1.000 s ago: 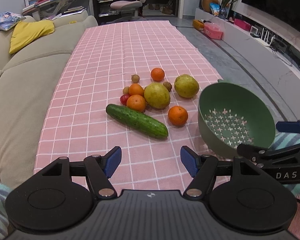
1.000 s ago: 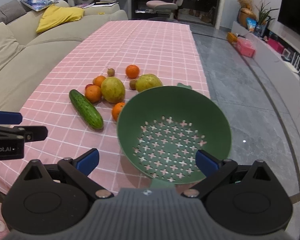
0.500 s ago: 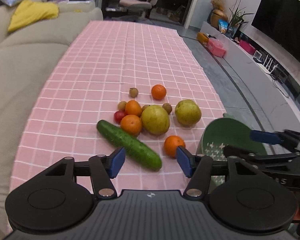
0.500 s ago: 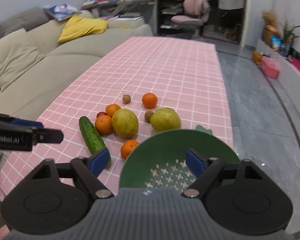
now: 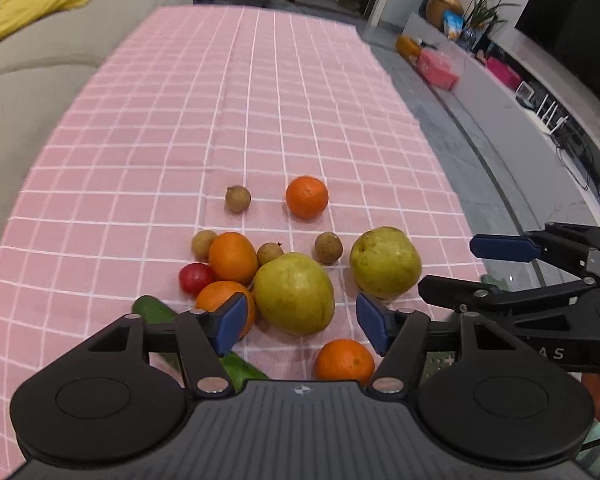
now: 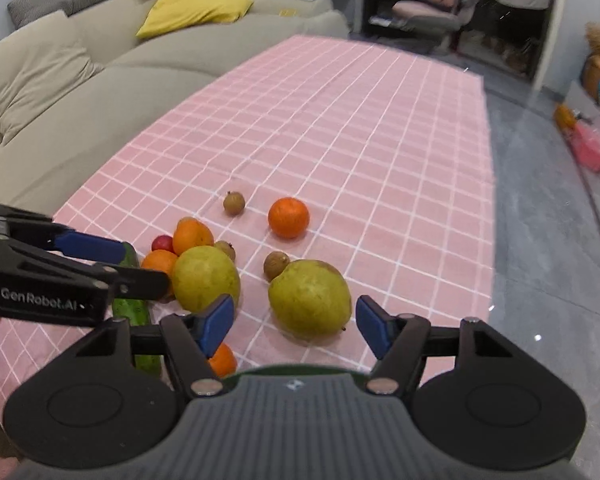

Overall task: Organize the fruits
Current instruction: 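Grasp the large pear with the left tool while the right tool grasps the other pear, then carry both pears into the green colander and open both tools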

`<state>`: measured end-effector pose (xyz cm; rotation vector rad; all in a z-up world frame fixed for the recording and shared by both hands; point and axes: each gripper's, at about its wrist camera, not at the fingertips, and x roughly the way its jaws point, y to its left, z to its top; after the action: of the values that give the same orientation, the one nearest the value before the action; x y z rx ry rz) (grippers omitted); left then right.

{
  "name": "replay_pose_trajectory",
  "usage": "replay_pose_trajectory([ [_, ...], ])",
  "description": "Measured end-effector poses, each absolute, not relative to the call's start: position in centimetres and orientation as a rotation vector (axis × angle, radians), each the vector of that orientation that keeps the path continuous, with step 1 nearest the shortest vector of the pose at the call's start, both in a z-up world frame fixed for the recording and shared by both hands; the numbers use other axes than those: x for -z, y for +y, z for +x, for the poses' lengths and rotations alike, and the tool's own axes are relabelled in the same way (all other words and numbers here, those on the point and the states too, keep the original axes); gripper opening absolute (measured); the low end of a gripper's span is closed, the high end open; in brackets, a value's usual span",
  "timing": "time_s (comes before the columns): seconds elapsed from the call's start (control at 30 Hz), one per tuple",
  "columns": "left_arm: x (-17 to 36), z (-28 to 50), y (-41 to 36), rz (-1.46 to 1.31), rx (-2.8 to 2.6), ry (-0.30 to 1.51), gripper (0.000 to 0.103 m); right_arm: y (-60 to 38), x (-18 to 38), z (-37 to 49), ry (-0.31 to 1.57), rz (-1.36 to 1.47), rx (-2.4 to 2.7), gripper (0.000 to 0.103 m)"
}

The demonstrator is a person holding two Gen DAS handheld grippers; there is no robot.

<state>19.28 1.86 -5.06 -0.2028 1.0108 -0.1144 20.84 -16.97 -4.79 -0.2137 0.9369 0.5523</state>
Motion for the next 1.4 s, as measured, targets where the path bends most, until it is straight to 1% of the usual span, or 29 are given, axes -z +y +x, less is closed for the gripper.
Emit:
replay_pose_trajectory([
  [0.1, 6.1, 20.7, 2.1, -0.216, 0.114, 1.053, 0.08, -16.6, 6.5, 22.8, 0.983, -0.246, -0.566, 0.065],
  [0.27, 7.6, 22.2, 2.2, -0.241, 0.101, 1.141, 0.08, -15.8, 8.9, 25.1, 1.047, -0.303, -0.613, 0.065],
  [0.43, 7.9, 22.9, 1.3, -0.204, 0.118, 1.159, 0.082, -15.3, 10.3, 26.2, 1.087, -0.322, -0.645, 0.066],
  [0.47, 7.9, 23.0, 1.1, -0.194, 0.122, 1.159, 0.082, -15.2, 10.4, 26.3, 1.091, -0.323, -0.653, 0.067],
  [0.5, 8.0, 23.1, 0.9, -0.187, 0.121, 1.162, 0.078, -15.1, 10.5, 26.5, 1.095, -0.323, -0.661, 0.067],
  [0.6, 8.1, 23.5, 1.0, -0.196, 0.11, 1.165, 0.075, -15.0, 11.1, 26.9, 1.099, -0.324, -0.678, 0.067],
  [0.73, 8.5, 24.2, 0.7, -0.183, 0.105, 1.155, 0.076, -15.2, 11.5, 27.4, 1.113, -0.291, -0.703, 0.067],
  [0.93, 8.7, 24.4, 0.2, -0.127, 0.103, 1.143, 0.076, -15.1, 12.0, 27.2, 1.104, -0.317, -0.722, 0.069],
  [0.97, 8.7, 24.4, 0.2, -0.123, 0.105, 1.142, 0.07, -15.1, 12.1, 27.2, 1.103, -0.316, -0.719, 0.069],
  [1.0, 8.7, 24.4, 0.2, -0.113, 0.108, 1.14, 0.068, -15.1, 12.1, 27.2, 1.103, -0.314, -0.714, 0.068],
  [1.23, 8.7, 23.8, 0.4, -0.136, 0.113, 1.103, 0.066, -15.5, 12.1, 26.9, 1.093, -0.284, -0.686, 0.066],
  [1.4, 7.7, 23.0, 0.8, -0.164, 0.111, 1.069, 0.066, -15.7, 11.2, 26.0, 1.065, -0.248, -0.673, 0.066],
])
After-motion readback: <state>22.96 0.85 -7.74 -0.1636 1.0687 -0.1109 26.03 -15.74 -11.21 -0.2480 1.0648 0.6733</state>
